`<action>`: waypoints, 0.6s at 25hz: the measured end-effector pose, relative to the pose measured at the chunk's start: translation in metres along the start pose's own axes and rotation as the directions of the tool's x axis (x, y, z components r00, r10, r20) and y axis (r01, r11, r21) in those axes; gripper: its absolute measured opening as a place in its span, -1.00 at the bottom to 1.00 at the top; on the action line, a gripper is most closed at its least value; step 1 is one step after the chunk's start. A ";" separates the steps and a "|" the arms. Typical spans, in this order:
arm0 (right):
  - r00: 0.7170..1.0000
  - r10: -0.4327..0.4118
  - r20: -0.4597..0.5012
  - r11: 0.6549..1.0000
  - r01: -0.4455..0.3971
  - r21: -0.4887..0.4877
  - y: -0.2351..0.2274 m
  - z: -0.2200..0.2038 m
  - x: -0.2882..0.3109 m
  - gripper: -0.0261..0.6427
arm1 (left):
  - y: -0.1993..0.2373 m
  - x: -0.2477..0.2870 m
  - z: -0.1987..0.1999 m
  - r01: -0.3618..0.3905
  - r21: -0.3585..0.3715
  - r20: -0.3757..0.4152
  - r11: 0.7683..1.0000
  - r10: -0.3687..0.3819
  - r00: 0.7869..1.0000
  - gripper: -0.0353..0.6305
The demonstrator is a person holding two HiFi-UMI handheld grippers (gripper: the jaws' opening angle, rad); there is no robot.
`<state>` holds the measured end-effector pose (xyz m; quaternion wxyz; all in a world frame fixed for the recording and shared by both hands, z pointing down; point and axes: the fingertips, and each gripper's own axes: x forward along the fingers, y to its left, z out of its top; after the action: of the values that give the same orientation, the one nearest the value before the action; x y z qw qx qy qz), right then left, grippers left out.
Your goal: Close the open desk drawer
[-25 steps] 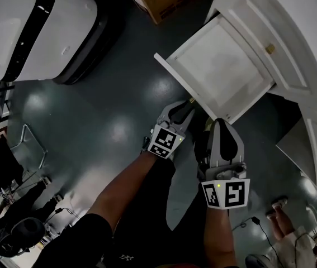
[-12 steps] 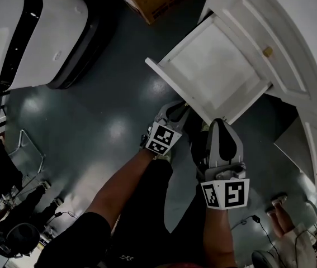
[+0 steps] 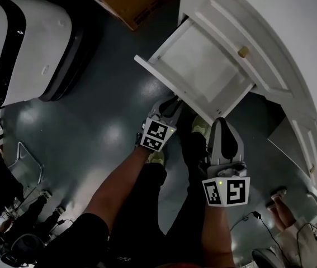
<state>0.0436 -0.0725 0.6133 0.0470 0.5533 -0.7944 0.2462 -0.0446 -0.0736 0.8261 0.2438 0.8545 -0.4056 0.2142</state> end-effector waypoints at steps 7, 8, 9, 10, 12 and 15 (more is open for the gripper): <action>1.000 -0.025 0.007 0.999 0.026 -0.044 -0.038 0.012 0.004 -0.85 | 0.000 0.031 0.022 -0.008 0.005 0.014 1.000 0.008 1.000 -0.69; 1.000 -0.028 0.008 0.999 0.028 -0.042 -0.042 0.013 0.005 -0.85 | 0.000 0.035 0.025 -0.009 0.005 0.017 1.000 0.009 1.000 -0.69; 0.999 -0.031 0.009 0.999 0.031 -0.040 -0.046 0.014 0.005 -0.85 | 0.000 0.039 0.028 -0.008 0.006 0.019 1.000 0.008 1.000 -0.69; 0.999 -0.033 0.009 0.999 0.033 -0.038 -0.050 0.014 0.006 -0.85 | 0.000 0.043 0.031 -0.007 0.006 0.021 1.000 0.007 1.000 -0.69; 0.999 -0.032 0.009 0.999 0.032 -0.036 -0.054 0.013 0.008 -0.85 | -0.001 0.049 0.035 -0.003 0.010 0.026 1.000 0.003 1.000 -0.69; 1.000 -0.015 0.001 0.998 0.015 -0.054 -0.055 0.010 0.015 -0.85 | -0.001 0.057 0.041 -0.001 0.017 0.033 1.000 0.000 0.999 -0.69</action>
<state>0.0891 -0.1048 0.6280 0.0634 0.5579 -0.7966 0.2239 -0.0041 -0.1314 0.8257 0.2297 0.8599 -0.4079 0.2035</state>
